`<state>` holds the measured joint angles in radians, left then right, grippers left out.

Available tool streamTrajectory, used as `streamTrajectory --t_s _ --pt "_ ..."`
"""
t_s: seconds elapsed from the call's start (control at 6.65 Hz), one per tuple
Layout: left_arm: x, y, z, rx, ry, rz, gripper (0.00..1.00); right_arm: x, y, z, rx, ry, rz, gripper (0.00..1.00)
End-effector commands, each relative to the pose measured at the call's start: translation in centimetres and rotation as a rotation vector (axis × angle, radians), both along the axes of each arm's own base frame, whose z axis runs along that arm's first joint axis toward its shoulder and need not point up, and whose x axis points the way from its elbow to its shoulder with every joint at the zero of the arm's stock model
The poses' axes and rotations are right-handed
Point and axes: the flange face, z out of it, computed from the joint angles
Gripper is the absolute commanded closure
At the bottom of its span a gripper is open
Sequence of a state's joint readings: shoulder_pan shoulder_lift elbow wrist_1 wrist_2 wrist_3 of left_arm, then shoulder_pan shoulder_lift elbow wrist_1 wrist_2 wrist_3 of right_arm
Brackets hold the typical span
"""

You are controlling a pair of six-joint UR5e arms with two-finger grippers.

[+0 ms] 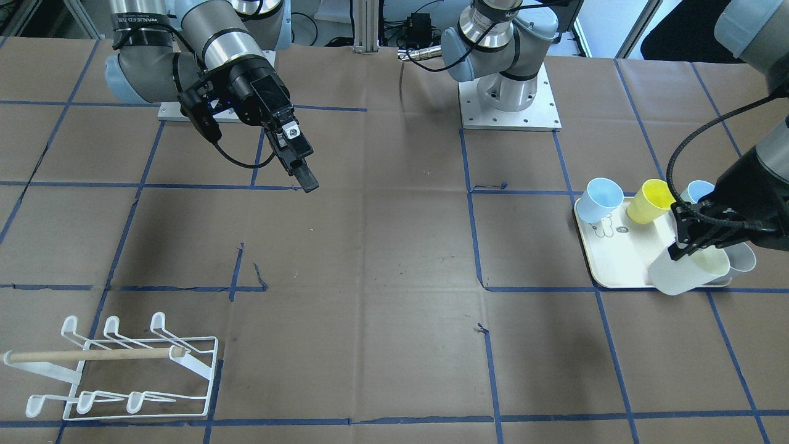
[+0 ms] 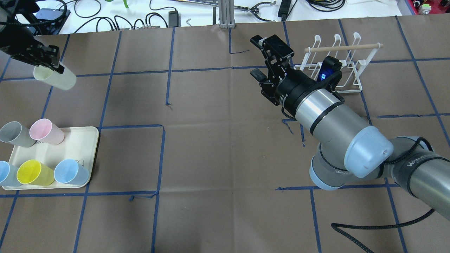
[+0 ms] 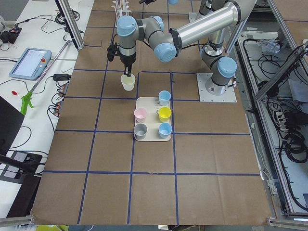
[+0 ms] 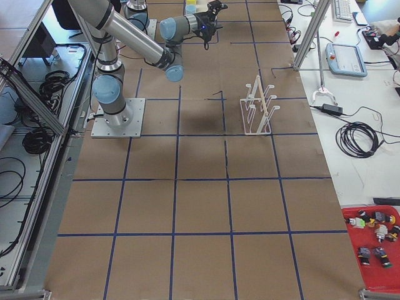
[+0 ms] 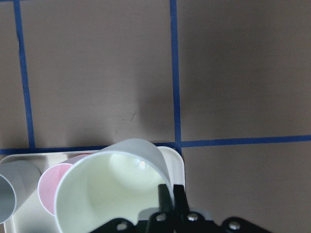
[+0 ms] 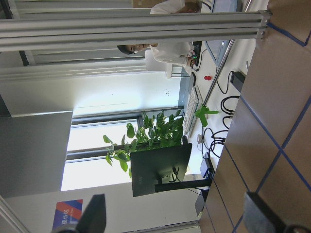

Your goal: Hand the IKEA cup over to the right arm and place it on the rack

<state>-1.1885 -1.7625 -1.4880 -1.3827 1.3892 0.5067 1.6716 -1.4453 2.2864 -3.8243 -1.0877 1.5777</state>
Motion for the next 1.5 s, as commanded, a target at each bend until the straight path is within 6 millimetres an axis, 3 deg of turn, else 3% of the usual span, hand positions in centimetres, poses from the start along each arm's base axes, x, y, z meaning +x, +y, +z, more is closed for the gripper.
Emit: streamTrajectory --t_s 0.0,0.3,0.75,1.05,1.35 --pt "-7.4 -1.2 1.3 -0.11 0.132 -0.123 1.0 0.1 0.6 -0.4 -0.007 -0.018 -0.005 0.0" --pt "-13.7 -2.5 3.0 -0.388 0.298 -0.262 1.0 0.2 0.2 -0.7 0.0 -0.005 -0.003 0.0" --pt "-18.9 1.0 -0.6 -0.632 0.478 -0.405 1.0 0.2 -0.3 -1.8 0.107 -0.035 -0.017 0.0" --pt "-21.2 6.8 -2.6 -0.769 0.602 -0.507 1.0 0.3 -0.9 -2.4 0.219 -0.077 -0.028 0.0" --pt "-23.8 13.2 -7.1 -0.88 0.629 -0.6 1.0 0.4 -1.6 -2.3 0.243 -0.06 -0.025 0.0"
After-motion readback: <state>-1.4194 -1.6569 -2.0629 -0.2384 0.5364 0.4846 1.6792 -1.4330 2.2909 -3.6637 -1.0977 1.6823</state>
